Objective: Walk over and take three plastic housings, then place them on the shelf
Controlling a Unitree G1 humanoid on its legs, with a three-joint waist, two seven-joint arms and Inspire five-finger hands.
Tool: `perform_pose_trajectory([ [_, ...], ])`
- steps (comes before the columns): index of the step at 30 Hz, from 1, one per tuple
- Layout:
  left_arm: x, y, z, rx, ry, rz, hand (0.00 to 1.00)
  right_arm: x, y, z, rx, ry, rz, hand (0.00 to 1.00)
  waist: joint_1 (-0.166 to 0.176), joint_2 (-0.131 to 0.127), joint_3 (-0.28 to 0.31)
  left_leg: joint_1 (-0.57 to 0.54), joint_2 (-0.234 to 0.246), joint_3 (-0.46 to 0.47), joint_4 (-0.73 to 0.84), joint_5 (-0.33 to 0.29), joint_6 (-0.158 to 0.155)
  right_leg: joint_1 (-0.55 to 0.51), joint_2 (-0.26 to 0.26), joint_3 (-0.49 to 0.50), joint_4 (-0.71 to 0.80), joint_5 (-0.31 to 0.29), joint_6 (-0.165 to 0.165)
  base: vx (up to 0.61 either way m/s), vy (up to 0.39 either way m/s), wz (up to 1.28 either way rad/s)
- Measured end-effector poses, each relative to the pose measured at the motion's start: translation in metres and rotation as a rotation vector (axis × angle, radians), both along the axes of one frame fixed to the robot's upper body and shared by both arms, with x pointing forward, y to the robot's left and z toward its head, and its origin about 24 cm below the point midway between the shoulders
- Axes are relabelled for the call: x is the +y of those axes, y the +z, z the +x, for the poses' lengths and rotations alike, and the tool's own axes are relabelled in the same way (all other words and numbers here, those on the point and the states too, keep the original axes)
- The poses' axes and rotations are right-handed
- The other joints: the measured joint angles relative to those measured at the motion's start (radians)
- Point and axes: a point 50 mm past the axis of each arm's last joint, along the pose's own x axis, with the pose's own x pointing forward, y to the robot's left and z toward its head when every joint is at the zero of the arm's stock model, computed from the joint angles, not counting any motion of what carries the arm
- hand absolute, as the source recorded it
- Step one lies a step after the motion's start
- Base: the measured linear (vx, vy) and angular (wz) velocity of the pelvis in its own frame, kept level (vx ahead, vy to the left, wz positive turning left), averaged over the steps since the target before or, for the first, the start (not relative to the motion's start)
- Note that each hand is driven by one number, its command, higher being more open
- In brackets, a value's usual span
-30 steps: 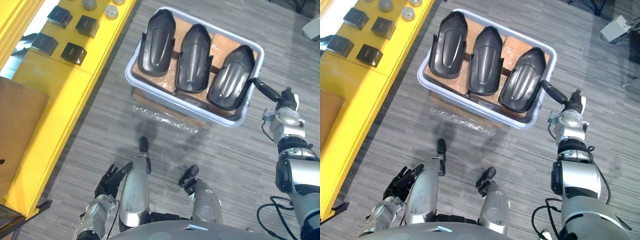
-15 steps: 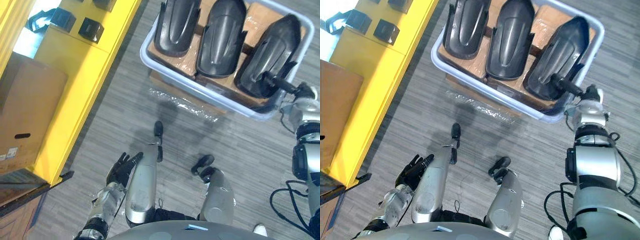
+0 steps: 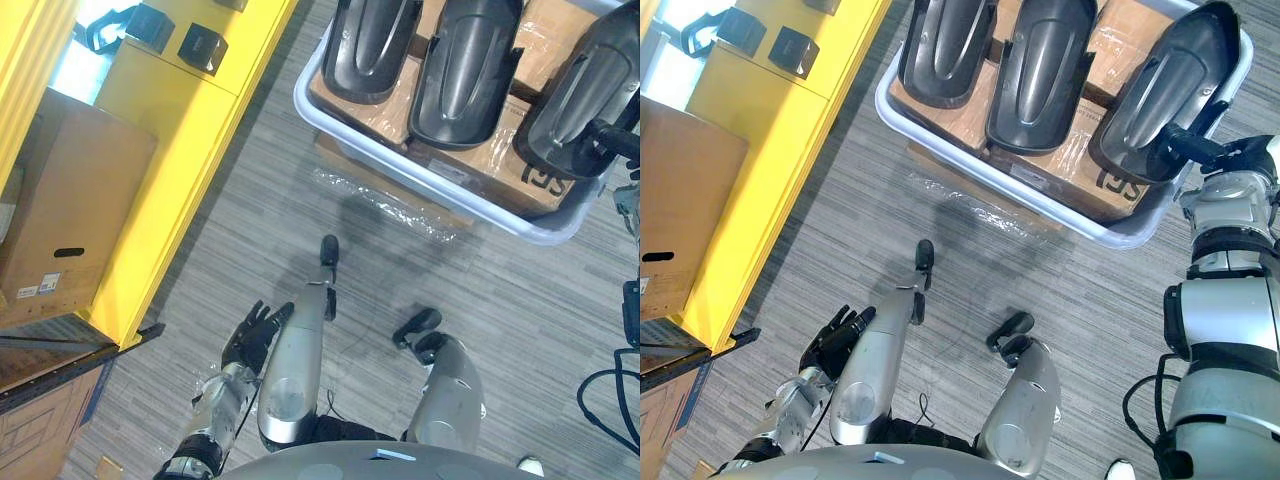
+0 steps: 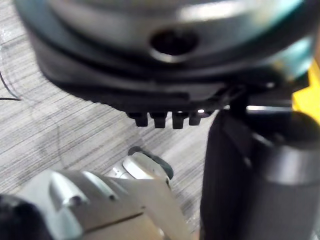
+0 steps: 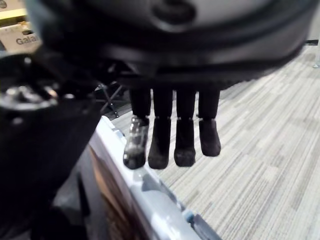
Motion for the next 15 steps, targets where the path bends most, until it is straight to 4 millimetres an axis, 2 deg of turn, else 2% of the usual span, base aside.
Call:
perform_pose_trajectory([
  [5, 0.001, -0.001, -0.003, 0.021, -0.001, -0.004, 1.0, 0.004, -0.009, 0.002, 0.037, 0.047, 0.026, 0.0, 0.0, -0.003, 0.0, 0.071, 0.007, 0.0, -0.034, 0.015, -0.005, 0.073, 0.024, -0.008, -0.035, 0.002, 0.002, 0.04, -0.053, 0.01],
  [10, 0.006, -0.002, -0.005, 0.043, 0.006, 0.006, 1.0, 0.005, -0.012, 0.003, 0.04, 0.069, 0.018, 0.0, -0.002, -0.021, 0.005, 0.115, 0.014, 0.007, -0.086, 0.035, -0.015, 0.1, 0.039, -0.01, -0.059, 0.004, 0.003, 0.03, -0.036, -0.02],
  [12, 0.013, -0.002, -0.007, 0.057, 0.01, 0.025, 1.0, 0.013, -0.019, 0.009, 0.033, 0.105, 0.036, 0.0, -0.002, -0.044, 0.005, 0.143, 0.02, 0.014, -0.127, 0.055, -0.019, 0.112, 0.049, -0.011, -0.07, 0.005, 0.004, 0.04, -0.059, -0.04],
  [15, 0.017, -0.003, -0.01, 0.07, 0.028, 0.023, 1.0, 0.018, -0.026, 0.011, 0.032, 0.14, 0.026, 0.0, -0.003, -0.063, 0.006, 0.172, 0.021, 0.013, -0.163, 0.07, -0.025, 0.132, 0.058, -0.014, -0.08, 0.004, 0.004, 0.04, -0.046, 0.02],
])
